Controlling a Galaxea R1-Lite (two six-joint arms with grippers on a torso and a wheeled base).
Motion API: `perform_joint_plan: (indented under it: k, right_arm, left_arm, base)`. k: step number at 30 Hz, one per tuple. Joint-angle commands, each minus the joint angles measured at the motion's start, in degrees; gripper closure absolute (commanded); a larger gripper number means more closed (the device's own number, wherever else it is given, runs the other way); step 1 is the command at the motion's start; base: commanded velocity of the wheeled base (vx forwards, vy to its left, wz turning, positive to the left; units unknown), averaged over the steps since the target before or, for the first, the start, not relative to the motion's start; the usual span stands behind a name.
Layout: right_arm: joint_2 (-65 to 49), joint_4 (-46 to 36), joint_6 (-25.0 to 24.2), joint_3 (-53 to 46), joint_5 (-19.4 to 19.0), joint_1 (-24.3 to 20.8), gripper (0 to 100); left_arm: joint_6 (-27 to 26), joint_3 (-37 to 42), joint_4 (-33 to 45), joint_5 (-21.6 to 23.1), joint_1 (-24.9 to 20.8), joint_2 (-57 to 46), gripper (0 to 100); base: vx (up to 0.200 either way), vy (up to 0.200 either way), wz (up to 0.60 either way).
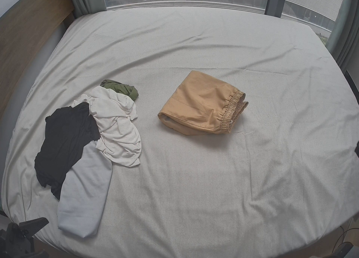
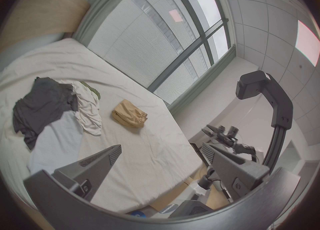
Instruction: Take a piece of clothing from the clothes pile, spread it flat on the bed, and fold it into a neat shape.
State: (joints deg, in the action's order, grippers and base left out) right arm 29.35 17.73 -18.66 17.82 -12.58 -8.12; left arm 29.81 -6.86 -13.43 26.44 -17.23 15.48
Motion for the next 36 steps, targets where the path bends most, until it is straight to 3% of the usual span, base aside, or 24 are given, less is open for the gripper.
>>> perform_joint_plan:
  k: [1,4,8,11,14,17,21,27,29,30,31,33,36]
  right_arm:
    - [-19.86,-9.20,1.96,-7.10,-0.25,7.06,0]
    - [-25.40,-14.39,4.34,-9.39,-0.25,7.50,0]
    - [-29.35,-18.60,11.19,-13.87,0.80,8.03,0]
    - [-29.09,-16.06,14.53,-17.30,7.22,8.03,0]
    - [-29.00,-16.14,15.76,-17.12,14.25,8.12,0]
    - [-29.00,-15.53,16.99,-17.21,17.41,8.12,0]
    - [-29.00,-16.41,17.43,-17.12,17.06,8.03,0]
    - [-29.00,-15.70,17.70,-17.30,14.60,8.03,0]
    - [-29.00,-15.44,20.51,-17.38,13.46,8.12,0]
    - [-29.00,-14.56,21.21,-17.73,12.40,8.12,0]
    - [-29.00,-13.86,20.33,-17.82,11.44,8.12,0]
    - [-29.09,-13.68,16.99,-17.82,10.12,8.03,0]
    - [-29.09,-13.95,15.85,-17.82,12.23,7.94,0]
  left_arm:
    - [-3.61,1.15,4.82,-3.15,5.27,-10.38,0]
    - [-4.76,1.33,5.17,-3.15,7.38,-10.38,0]
    - [-7.04,2.21,5.52,-3.41,10.37,-10.38,0]
    - [-11.09,5.02,5.08,-5.61,10.90,-10.38,0]
    - [-17.15,6.86,6.40,-11.85,10.99,-10.38,0]
    - [-18.47,6.86,9.48,-16.86,13.27,-10.56,0]
    - [-21.72,6.86,9.92,-17.39,19.51,-12.05,0]
    - [-22.16,6.86,9.83,-17.92,19.16,-11.97,0]
    - [-25.15,6.86,10.09,-20.46,19.25,-11.97,0]
    - [-29.72,6.86,10.45,-22.93,18.81,-12.23,0]
    - [-32.71,6.86,12.91,-24.16,18.90,-12.23,0]
    - [-31.21,6.69,15.02,-24.33,18.72,-12.32,0]
    - [-30.60,6.78,13.52,-24.33,17.49,-13.28,0]
  base:
    - [0.000,0.000,0.00]
    - [0.000,0.000,0.00]
    - [0.000,0.000,0.00]
    - [0.000,0.000,0.00]
    - [0.000,0.000,0.00]
    - [0.000,0.000,0.00]
    - [0.000,0.000,0.00]
    - [0.000,0.000,0.00]
    - [0.000,0.000,0.00]
    - [0.000,0.000,0.00]
    - [0.000,0.000,0.00]
    - [0.000,0.000,0.00]
    - [0.000,0.000,0.00]
